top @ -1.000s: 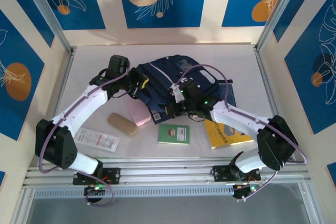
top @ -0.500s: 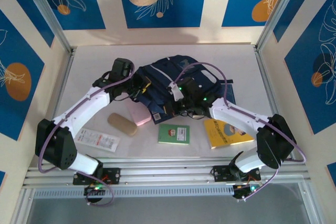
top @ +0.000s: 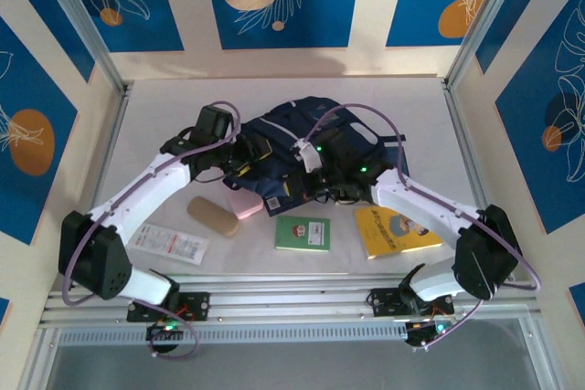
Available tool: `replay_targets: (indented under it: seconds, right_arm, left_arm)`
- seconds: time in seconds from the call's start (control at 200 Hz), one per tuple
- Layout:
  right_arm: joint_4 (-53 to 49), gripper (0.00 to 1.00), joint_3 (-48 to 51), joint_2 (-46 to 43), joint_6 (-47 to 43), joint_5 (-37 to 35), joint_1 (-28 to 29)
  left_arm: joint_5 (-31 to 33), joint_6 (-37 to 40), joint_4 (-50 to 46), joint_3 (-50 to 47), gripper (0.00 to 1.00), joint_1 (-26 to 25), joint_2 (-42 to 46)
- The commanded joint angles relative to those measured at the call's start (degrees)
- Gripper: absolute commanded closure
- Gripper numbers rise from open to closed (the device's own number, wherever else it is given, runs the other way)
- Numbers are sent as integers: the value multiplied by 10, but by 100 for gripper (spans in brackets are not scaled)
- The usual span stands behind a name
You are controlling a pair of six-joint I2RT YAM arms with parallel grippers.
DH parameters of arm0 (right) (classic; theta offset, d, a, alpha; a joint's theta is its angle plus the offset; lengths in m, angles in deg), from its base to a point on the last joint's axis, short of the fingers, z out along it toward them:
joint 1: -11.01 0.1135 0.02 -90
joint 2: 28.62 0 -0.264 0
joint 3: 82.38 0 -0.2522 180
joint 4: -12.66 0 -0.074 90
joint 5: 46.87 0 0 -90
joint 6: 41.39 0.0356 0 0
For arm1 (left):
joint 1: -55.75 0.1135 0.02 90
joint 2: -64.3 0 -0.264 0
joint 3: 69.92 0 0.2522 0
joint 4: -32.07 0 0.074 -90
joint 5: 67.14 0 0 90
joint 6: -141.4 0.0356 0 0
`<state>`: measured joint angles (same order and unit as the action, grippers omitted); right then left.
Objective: Pack the student bag
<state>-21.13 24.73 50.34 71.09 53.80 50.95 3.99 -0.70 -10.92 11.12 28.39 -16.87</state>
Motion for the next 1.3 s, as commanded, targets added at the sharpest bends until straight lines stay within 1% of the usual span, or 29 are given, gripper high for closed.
replay_targets:
  seconds: [0.0, 0.11, 0.24, 0.31, 0.405, 0.525, 0.57, 0.685, 0.755, 0.815, 0.855, 0.915, 1.025, 1.065, 1.105, 1.17, 1.295]
  right_arm:
    - [63, 100, 1, -47, -8, 34, -18]
    - [58, 100, 10, -60, -12, 43, -26]
    - [54, 100, 26, -73, -16, 50, -36]
    - [57, 100, 38, -82, -16, 51, -42]
    - [62, 100, 54, -89, -13, 55, -50]
    - [66, 100, 71, -95, -14, 66, -52]
    - [72, 100, 80, -96, -13, 69, -52]
    - [82, 100, 90, -92, -10, 87, -47]
    - [77, 100, 88, -87, -14, 87, -37]
    - [72, 100, 83, -82, -18, 88, -26]
    - [68, 100, 79, -76, -21, 89, -19]
    - [59, 100, 68, -66, -25, 87, -7]
    - [42, 100, 41, -44, -32, 80, 18]
    - [34, 100, 29, -35, -35, 75, 26]
    - [24, 100, 17, -25, -38, 70, 34]
    - [5, 100, -5, -10, -44, 64, 45]
    - [-36, 100, -41, 20, -51, 37, 65]
  left_arm:
    - [3, 95, -77, 7, 29, -4, 43]
    - [5, 106, -87, -9, 28, 32, 65]
    - [-7, 89, -67, -48, 28, 88, 84]
    - [0, 80, -67, -66, 30, 110, 84]
    - [-6, 63, -45, -99, 31, 134, 80]
    - [-10, 32, 0, -135, 34, 143, 58]
    - [-26, 12, 23, -145, 35, 143, 43]
    - [-83, -52, 118, -180, 36, 142, 9]
    - [-97, -79, 160, -195, 38, 140, 3]
    - [-103, -98, 187, -211, 42, 138, 6]
    - [-107, -113, 208, -224, 47, 137, 10]
    - [-116, -137, 238, -240, 58, 136, 14]
    - [-128, -165, 270, -256, 83, 134, 23]
    - [-128, -171, 273, -259, 90, 133, 29]
    - [-126, -176, 274, -261, 95, 132, 35]
    - [-126, -181, 274, -263, 100, 132, 45]
    - [-123, -194, 275, -265, 100, 133, 68]
